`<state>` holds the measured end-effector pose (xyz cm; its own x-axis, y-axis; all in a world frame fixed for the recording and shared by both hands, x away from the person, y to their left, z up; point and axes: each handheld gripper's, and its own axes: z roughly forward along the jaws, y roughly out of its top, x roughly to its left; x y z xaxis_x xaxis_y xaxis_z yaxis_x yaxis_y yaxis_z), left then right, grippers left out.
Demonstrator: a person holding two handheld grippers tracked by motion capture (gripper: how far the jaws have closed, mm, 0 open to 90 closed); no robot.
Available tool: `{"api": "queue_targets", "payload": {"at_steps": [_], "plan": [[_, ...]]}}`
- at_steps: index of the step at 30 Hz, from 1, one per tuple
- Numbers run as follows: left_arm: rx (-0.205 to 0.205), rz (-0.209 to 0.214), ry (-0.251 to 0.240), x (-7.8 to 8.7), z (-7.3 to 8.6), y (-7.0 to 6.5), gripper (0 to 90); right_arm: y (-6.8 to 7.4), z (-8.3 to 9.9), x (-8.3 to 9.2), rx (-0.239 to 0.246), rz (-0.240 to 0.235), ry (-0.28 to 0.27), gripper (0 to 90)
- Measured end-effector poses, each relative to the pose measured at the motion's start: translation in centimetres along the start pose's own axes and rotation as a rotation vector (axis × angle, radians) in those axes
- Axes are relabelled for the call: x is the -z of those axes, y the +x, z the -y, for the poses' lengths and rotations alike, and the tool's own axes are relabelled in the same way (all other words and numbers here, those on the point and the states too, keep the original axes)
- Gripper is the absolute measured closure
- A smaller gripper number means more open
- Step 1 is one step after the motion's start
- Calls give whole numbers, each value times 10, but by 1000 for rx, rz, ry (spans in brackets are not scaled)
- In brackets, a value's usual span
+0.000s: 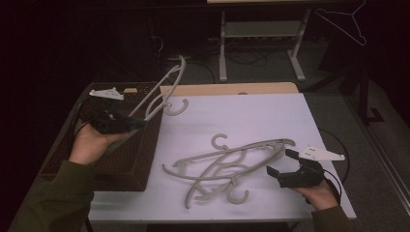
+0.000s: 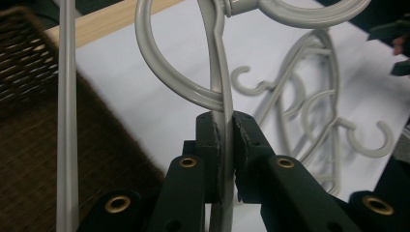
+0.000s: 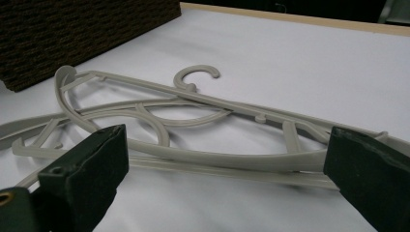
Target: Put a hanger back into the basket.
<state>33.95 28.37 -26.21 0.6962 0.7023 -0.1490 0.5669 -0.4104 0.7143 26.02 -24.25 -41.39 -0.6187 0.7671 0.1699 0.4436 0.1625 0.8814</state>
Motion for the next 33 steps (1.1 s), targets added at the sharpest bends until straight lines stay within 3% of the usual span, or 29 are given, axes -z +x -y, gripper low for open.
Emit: {"api": "queue_targets", "payload": {"at_steps": [7,11,18,22,33], "plan": [[7,-37,30,22,24,21,821,0,-2,-1,9,8,1,13],[3,-68,77,29,38,32,821,1,0,-3,3,7,9,14],[30,-82,85,38,60,45,821,0,1,-4,10,8,20,14],[50,-79,75,40,67,49,821,0,1,-4,0,13,17,14],[32,-50,132,35,73,56,819,-1,2,-4,3,18,16,14]]}}
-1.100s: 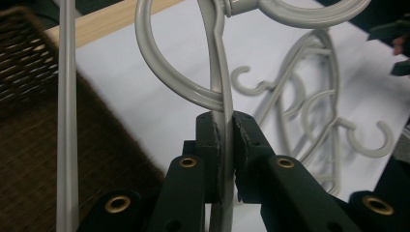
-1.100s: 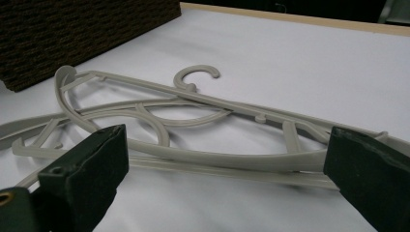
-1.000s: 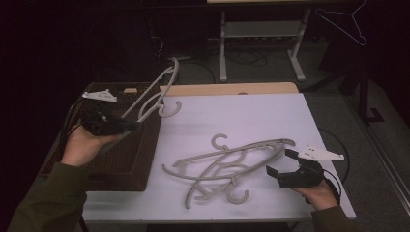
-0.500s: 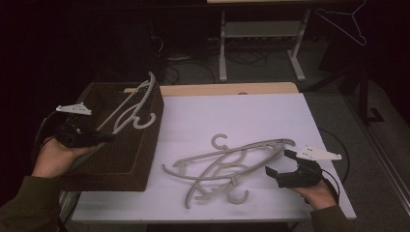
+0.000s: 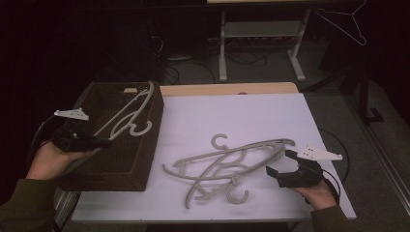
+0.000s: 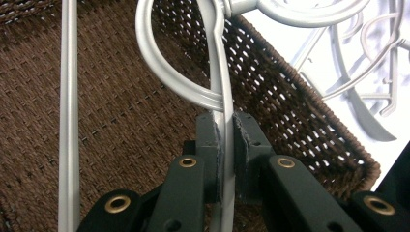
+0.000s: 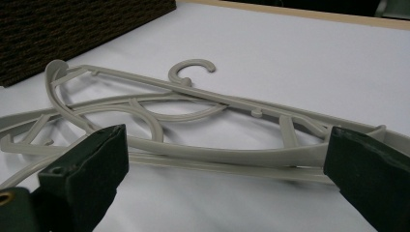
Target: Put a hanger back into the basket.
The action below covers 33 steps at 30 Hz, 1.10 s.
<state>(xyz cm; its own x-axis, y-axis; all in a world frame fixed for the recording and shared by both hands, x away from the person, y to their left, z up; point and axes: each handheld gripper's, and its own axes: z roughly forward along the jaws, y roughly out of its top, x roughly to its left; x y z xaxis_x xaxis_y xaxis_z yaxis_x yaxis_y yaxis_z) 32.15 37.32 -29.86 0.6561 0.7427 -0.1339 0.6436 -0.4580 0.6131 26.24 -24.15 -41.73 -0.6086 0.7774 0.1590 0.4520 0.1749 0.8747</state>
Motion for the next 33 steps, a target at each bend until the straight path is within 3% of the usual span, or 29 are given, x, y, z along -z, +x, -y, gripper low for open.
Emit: {"api": "queue_targets", "payload": {"at_steps": [5,10,20,23,26,33], "plan": [[-30,3,20,-3,0,5,818,-1,0,1,-2,2,-2,14],[-18,26,39,-3,3,10,818,-1,0,2,-6,4,0,14],[-35,20,59,-9,10,20,815,0,0,2,-5,6,0,14],[-34,19,48,-12,13,25,809,-1,0,2,-6,7,0,14],[-32,-10,38,-13,15,27,795,-1,0,2,-5,6,1,14],[-29,-17,5,-6,18,31,750,-1,0,2,-6,7,-2,14]]}}
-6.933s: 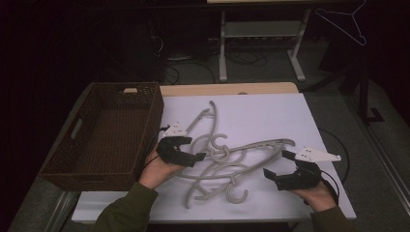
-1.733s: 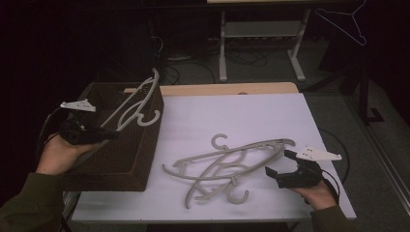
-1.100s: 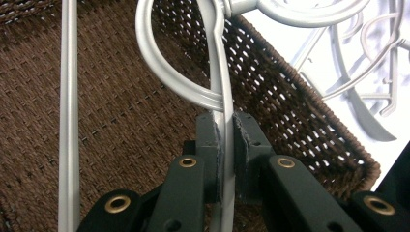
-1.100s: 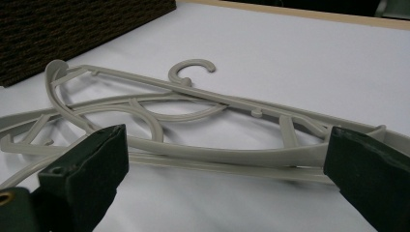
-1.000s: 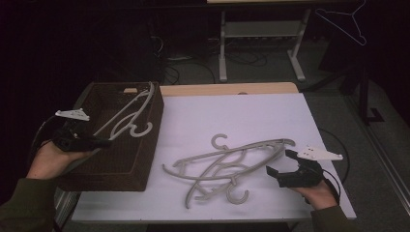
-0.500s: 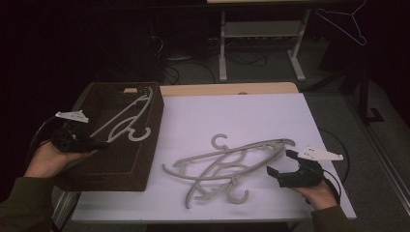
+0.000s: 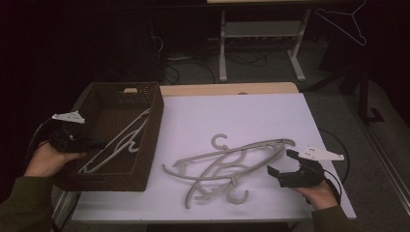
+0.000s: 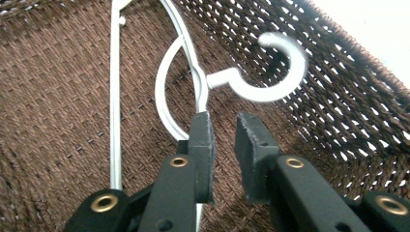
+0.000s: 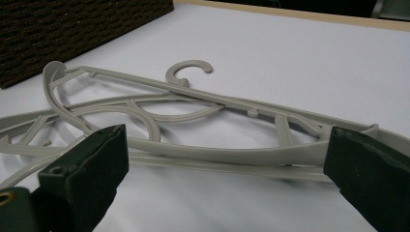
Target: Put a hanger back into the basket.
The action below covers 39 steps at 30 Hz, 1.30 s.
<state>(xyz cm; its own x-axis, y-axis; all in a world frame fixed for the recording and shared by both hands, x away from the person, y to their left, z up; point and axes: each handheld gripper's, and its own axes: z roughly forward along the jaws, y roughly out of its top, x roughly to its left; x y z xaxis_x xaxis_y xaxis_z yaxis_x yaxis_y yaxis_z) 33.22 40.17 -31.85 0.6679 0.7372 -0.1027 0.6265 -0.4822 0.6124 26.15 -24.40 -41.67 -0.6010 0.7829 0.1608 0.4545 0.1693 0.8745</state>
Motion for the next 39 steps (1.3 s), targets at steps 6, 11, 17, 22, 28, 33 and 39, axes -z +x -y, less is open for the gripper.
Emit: {"api": "queue_targets", "payload": {"at_steps": [6,11,17,22,28,33,39], "plan": [[22,12,-90,6,-3,-4,596,0,0,-1,0,-1,2,14],[29,26,-159,6,-11,-12,472,1,-1,0,5,-1,-2,14],[23,56,-227,3,-22,-25,387,0,-1,1,4,-1,-6,14],[17,81,-281,-2,-32,-37,318,0,-3,2,2,-2,-13,14],[1,117,-331,-11,-44,-52,252,3,-7,0,7,-2,-18,14],[-29,145,-350,-19,-55,-68,229,3,-7,0,17,-5,-18,14],[-55,170,-357,-29,-66,-86,229,2,-6,5,10,0,-27,14]]}}
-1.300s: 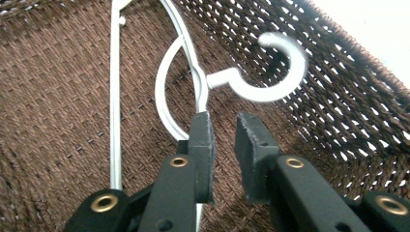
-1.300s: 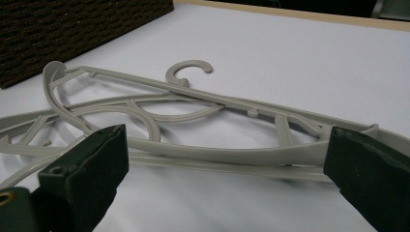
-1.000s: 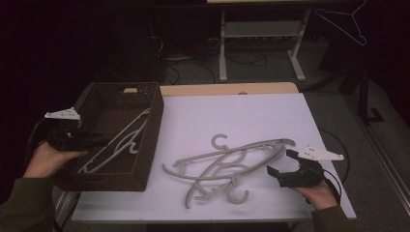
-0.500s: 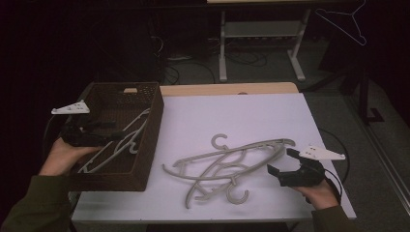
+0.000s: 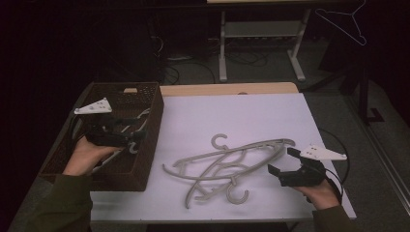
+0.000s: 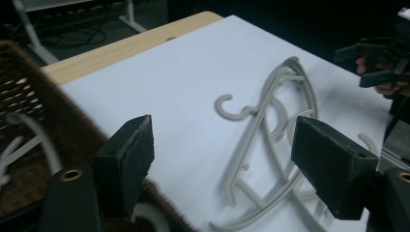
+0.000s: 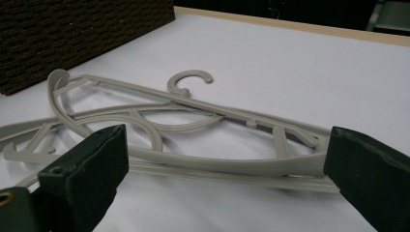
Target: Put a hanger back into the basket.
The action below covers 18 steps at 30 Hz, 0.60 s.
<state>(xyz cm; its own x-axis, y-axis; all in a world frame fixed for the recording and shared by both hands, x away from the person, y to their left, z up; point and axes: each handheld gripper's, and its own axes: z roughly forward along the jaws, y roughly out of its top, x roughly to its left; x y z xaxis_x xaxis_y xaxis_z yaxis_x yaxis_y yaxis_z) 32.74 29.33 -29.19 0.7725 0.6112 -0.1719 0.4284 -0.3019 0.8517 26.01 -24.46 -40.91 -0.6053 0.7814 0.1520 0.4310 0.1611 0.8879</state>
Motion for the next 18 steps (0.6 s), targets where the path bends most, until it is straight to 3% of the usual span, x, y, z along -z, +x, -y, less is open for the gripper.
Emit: {"api": "queue_targets", "payload": {"at_steps": [18], "plan": [[-58,99,3,-57,-7,-46,176,0,0,1,6,-5,-4,14]]}}
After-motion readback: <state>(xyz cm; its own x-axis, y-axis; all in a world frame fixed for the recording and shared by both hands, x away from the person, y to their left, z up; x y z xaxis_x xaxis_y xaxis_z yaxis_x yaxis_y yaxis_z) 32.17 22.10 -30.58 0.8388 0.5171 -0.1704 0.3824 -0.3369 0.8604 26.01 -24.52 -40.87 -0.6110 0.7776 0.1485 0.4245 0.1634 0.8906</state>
